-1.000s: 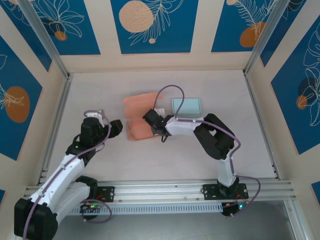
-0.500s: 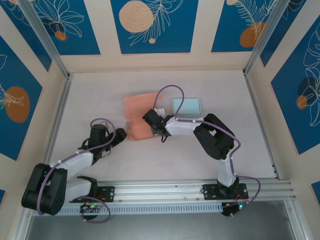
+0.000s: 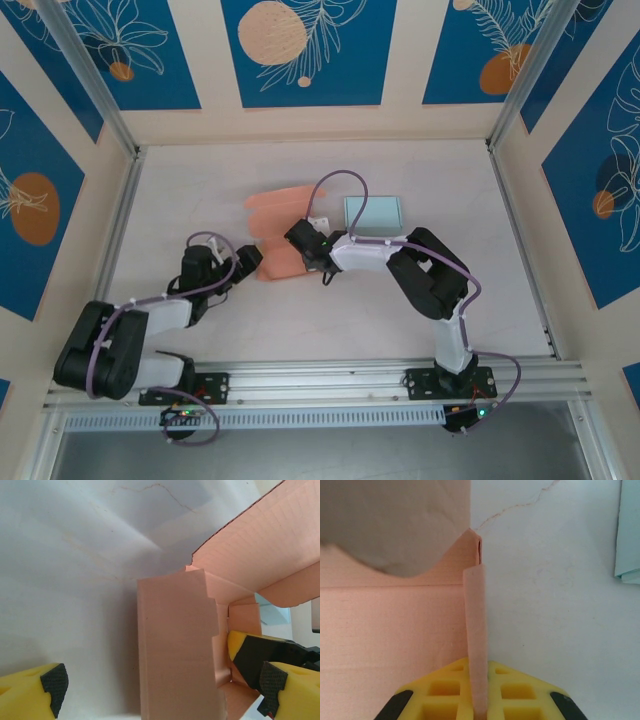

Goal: Fold the paper box

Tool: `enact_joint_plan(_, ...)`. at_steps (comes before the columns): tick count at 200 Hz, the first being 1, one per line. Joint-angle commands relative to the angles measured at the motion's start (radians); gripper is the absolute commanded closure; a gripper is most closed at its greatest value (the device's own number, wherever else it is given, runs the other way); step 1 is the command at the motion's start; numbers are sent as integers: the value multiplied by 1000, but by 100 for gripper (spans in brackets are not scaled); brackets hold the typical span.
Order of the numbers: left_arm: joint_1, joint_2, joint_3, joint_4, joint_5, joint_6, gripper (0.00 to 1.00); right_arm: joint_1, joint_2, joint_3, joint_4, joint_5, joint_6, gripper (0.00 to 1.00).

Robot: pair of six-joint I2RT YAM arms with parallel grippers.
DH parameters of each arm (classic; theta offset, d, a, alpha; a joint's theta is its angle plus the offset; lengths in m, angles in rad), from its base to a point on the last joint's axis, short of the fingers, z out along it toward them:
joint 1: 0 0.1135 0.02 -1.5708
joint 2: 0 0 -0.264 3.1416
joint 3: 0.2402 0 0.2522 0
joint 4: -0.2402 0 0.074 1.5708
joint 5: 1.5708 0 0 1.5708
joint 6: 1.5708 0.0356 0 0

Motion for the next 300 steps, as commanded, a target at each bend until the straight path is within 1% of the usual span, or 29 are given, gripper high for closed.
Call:
enact_joint_plan(1,12,83,27,108,78,-42,0,14,47,-14,-96,-29,4,100)
enact_joint_plan(22,1,123,42,150,113,-56,0,14,50,-12,-96,-28,3,100)
enact_joint_plan(45,-40,121,79,125,127,-48,0,14,56,-4,-97,-28,3,100)
enact_joint_plan(70,-72,102,102,117,126,-51,8,14,56,-3,-100,-23,4,100)
enact_joint_plan(91,-84,58,121,61,104,-29,14,15,56,-3,-102,-26,5,100)
enact_joint_plan(117,-101,30,143,-3,79,7,17,15,58,0,-101,-24,3,100)
enact_joint_plan(155,-118,78,180,-116,42,93,33,15,60,4,-94,-30,2,100)
enact_joint_plan(170,-118,112,184,-113,41,104,40,15,61,3,-93,-31,4,100)
enact_joint_plan(176,-118,122,185,-108,44,102,41,15,61,3,-91,-33,3,100)
enact_joint_plan(183,-118,125,184,-91,57,95,41,15,61,3,-92,-34,3,100)
enact_joint_plan(197,-118,97,188,-94,66,98,35,15,59,0,-94,-34,5,100)
enact_joint_plan(231,-117,-93,247,-276,51,171,30,15,56,-6,-99,-27,3,100)
enact_joint_plan(252,-109,-213,261,-428,-47,211,29,15,53,-6,-101,-25,3,100)
enact_joint_plan(270,-102,-287,251,-570,-193,231,30,15,50,-4,-102,-26,3,100)
enact_joint_plan(282,-99,-304,242,-637,-268,241,29,15,51,-5,-97,-30,3,100)
enact_joint_plan(289,-96,-302,237,-658,-290,246,29,17,52,-4,-95,-29,2,100)
enact_joint_plan(300,-90,-288,222,-649,-288,242,29,17,51,-3,-93,-31,3,100)
